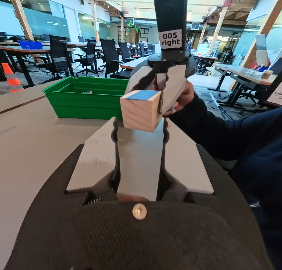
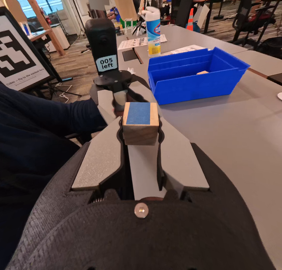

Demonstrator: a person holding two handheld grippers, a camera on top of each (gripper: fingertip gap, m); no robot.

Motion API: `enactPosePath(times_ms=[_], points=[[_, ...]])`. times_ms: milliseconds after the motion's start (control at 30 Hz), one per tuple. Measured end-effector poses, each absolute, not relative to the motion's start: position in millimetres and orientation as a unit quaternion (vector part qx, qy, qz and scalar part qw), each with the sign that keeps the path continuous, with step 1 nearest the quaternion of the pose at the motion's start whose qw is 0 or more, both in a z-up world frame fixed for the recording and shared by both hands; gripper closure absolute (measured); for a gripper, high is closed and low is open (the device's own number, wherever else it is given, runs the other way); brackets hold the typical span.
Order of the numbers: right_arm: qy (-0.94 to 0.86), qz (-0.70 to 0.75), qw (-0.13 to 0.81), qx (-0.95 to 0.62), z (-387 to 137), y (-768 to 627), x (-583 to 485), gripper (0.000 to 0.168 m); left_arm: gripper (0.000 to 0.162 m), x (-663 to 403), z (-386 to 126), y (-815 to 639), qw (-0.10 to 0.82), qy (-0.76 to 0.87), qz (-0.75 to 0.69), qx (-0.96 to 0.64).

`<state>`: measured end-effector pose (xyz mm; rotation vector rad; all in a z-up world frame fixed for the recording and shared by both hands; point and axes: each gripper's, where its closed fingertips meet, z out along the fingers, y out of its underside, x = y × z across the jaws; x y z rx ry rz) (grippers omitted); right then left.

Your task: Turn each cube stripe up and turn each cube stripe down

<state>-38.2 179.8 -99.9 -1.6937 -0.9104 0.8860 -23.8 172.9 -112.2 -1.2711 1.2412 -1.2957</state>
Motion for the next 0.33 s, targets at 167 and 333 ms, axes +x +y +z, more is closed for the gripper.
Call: enactPosePath(times_ms=[167, 333], points=[[-0.388, 0.364, 0.472, -0.703, -109.4, 177.2, -47.7, 0.126, 0.108, -19.7, -119.7, 169.1, 0.469, 0.524, -0.498, -0.508], [-0.381, 0.384, 0.469, -0.698, -106.4, 175.3, -47.3, 0.126, 0.109, -20.0, -117.3, 167.2, 0.455, 0.521, -0.517, -0.505]])
